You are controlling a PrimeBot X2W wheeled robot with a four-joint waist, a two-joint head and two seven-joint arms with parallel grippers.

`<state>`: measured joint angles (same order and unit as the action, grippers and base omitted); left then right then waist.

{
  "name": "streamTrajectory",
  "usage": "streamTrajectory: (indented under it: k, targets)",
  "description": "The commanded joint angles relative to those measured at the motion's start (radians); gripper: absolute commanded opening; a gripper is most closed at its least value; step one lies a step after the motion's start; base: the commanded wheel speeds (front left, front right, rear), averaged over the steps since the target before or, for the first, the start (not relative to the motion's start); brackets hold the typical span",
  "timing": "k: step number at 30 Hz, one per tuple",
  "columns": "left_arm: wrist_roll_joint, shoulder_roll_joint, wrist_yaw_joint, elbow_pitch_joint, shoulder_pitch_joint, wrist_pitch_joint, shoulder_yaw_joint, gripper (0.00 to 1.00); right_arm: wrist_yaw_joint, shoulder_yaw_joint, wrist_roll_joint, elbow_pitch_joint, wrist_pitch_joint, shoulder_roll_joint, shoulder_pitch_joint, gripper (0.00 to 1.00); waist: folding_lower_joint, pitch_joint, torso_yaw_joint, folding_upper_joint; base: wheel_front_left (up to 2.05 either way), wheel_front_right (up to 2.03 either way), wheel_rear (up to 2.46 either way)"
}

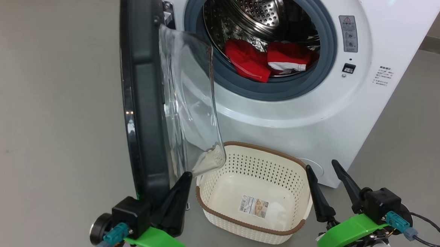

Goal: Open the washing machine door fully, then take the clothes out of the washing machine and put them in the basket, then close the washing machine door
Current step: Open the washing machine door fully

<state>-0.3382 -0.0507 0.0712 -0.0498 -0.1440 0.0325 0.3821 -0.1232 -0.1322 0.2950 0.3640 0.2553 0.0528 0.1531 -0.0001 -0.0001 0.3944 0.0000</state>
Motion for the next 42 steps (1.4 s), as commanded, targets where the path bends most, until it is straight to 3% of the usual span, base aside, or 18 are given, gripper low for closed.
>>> streamTrajectory:
  k: [1, 15, 21, 34, 42]
  targets:
    - [-0.007, -0.013, 0.009, 0.015, -0.029, 0.014, -0.046, 0.00, -0.008, -0.014, -0.002, -0.023, 0.006, -0.003, 0.041, 1.00, 0.0001, -0.003, 0.002, 0.0000, 0.00, 0.00, 0.00]
    - [-0.033, -0.067, 0.080, -0.003, -0.005, 0.016, -0.149, 0.00, -0.008, -0.010, -0.007, -0.020, 0.006, -0.003, 0.018, 1.00, 0.0001, -0.015, 0.045, 0.0000, 0.00, 0.00, 0.00]
    - [-0.047, -0.116, 0.117, 0.000, 0.017, 0.023, -0.227, 0.00, -0.008, -0.008, -0.011, -0.025, 0.006, -0.003, 0.012, 1.00, 0.0001, -0.010, 0.058, 0.0000, 0.00, 0.00, 0.00]
    - [-0.101, -0.183, 0.143, -0.028, 0.014, 0.055, -0.355, 0.00, -0.008, -0.011, -0.022, -0.022, 0.006, -0.003, 0.012, 1.00, 0.0001, 0.005, 0.044, 0.0000, 0.00, 0.00, 0.00]
    - [-0.146, -0.224, 0.132, -0.096, -0.034, 0.080, -0.426, 0.00, -0.008, -0.002, -0.041, -0.018, 0.006, 0.005, 0.019, 1.00, 0.0001, 0.026, 0.039, 0.0000, 0.00, 0.00, 0.00]
